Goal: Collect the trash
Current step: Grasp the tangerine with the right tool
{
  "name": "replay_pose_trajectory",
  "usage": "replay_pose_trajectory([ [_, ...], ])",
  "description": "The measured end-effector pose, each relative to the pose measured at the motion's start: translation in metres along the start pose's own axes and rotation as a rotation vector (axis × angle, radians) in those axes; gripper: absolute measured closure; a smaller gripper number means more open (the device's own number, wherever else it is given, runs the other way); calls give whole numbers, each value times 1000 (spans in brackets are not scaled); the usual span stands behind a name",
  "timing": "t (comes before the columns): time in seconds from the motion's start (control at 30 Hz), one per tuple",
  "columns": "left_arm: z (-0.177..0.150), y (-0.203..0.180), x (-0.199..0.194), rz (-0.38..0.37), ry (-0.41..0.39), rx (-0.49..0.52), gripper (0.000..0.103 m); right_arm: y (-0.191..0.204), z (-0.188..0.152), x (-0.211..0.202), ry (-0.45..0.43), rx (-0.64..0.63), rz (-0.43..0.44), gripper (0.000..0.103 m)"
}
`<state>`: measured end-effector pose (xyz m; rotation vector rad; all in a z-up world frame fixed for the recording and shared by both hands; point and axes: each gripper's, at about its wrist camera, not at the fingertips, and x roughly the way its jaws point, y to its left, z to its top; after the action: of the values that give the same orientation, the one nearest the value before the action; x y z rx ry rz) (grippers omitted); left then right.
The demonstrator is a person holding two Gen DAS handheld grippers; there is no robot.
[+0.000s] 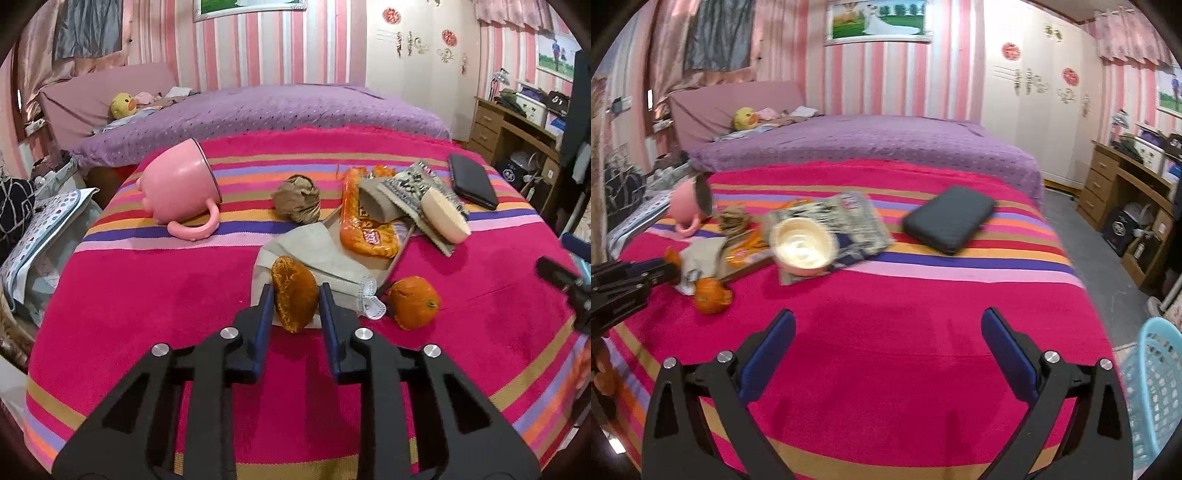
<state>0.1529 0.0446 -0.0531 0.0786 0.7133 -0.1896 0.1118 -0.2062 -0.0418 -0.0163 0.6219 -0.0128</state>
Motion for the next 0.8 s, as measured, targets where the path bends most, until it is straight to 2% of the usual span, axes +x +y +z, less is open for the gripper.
replay_pose_trajectory([
  [0.27, -2, 45, -21, 31, -33, -56, 82, 67, 4, 6, 7, -90, 94, 5],
  [0.4, -8, 75, -21, 102, -14, -101, 82, 97, 7, 15, 24, -157, 118, 5],
  [0.53, -8, 95, -22, 121, -14, -159, 82, 115, 11, 26, 57, -185, 151, 7],
  [0.57, -8, 98, -23, 131, -15, -166, 82, 118, 12, 29, 69, -189, 159, 10],
  [0.7, -7, 95, -21, 136, -17, -151, 82, 129, 8, 49, 159, -218, 189, 44],
  [0.77, -5, 91, -21, 144, -16, -141, 82, 130, 7, 53, 182, -219, 221, 52],
  [0.8, -5, 88, -21, 148, -15, -141, 82, 129, 7, 53, 179, -215, 241, 63],
])
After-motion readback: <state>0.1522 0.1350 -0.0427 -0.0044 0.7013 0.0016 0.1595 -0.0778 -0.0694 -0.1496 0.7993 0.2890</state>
